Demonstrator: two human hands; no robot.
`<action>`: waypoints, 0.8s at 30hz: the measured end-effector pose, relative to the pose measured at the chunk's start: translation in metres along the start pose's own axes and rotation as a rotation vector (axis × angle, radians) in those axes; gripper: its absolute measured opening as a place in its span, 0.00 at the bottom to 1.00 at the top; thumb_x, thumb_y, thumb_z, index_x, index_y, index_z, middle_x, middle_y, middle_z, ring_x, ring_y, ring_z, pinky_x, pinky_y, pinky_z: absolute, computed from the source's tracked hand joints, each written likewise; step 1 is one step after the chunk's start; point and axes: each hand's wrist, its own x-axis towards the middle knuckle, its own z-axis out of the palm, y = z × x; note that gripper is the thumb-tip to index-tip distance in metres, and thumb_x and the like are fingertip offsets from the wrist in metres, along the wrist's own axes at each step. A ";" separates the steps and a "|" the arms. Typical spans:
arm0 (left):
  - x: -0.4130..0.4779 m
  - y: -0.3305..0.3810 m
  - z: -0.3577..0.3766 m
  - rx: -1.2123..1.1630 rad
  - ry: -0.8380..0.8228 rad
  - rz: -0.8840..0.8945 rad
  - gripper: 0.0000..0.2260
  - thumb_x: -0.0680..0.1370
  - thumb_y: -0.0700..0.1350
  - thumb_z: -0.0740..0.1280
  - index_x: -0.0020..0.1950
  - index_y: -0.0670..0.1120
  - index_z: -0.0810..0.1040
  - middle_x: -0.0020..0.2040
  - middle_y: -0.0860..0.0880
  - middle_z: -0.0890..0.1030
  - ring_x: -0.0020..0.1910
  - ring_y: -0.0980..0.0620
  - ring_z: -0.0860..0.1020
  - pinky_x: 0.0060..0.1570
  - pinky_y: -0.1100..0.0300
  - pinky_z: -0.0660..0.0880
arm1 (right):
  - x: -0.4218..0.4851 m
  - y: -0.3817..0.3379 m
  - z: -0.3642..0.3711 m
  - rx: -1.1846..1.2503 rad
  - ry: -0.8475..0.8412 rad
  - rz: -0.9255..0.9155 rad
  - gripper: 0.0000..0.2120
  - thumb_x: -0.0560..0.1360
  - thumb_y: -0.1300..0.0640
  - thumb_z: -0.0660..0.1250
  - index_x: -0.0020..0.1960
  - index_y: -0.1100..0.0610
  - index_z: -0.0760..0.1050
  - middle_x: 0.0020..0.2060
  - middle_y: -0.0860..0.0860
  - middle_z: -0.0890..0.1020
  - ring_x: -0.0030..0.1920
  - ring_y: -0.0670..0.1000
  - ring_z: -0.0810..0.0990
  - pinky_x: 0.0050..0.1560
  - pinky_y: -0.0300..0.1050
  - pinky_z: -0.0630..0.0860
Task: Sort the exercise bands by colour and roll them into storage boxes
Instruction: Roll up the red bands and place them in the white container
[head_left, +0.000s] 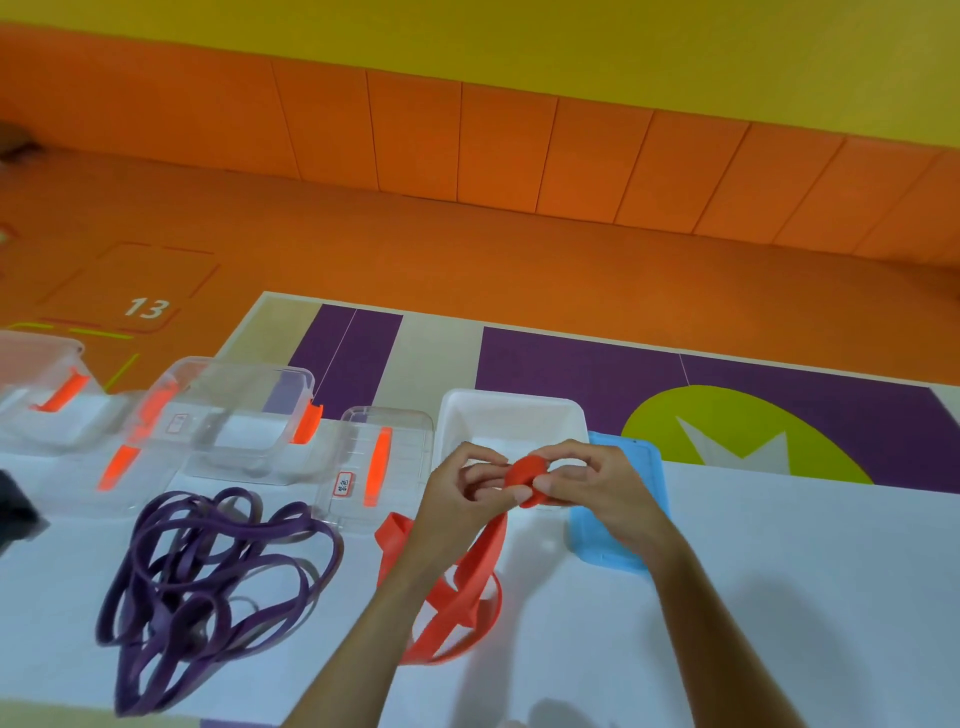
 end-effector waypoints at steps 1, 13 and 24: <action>-0.001 -0.001 0.002 -0.037 0.044 0.008 0.13 0.74 0.35 0.79 0.55 0.40 0.80 0.49 0.44 0.88 0.51 0.44 0.87 0.52 0.56 0.82 | -0.001 0.002 0.004 0.047 0.037 -0.014 0.17 0.70 0.60 0.80 0.58 0.61 0.84 0.47 0.63 0.88 0.50 0.63 0.88 0.56 0.53 0.84; -0.007 0.019 0.026 -0.371 0.165 -0.025 0.13 0.74 0.40 0.76 0.58 0.48 0.86 0.55 0.50 0.88 0.57 0.54 0.86 0.55 0.64 0.80 | -0.015 0.029 0.057 0.565 0.240 -0.138 0.32 0.67 0.43 0.83 0.63 0.62 0.83 0.61 0.65 0.83 0.62 0.63 0.84 0.60 0.50 0.81; -0.014 0.020 0.022 -0.211 0.197 0.041 0.11 0.76 0.35 0.76 0.55 0.47 0.88 0.51 0.51 0.89 0.53 0.55 0.86 0.51 0.68 0.78 | -0.020 0.013 0.031 0.157 0.239 -0.113 0.16 0.73 0.54 0.80 0.59 0.54 0.84 0.55 0.56 0.87 0.59 0.59 0.86 0.61 0.55 0.81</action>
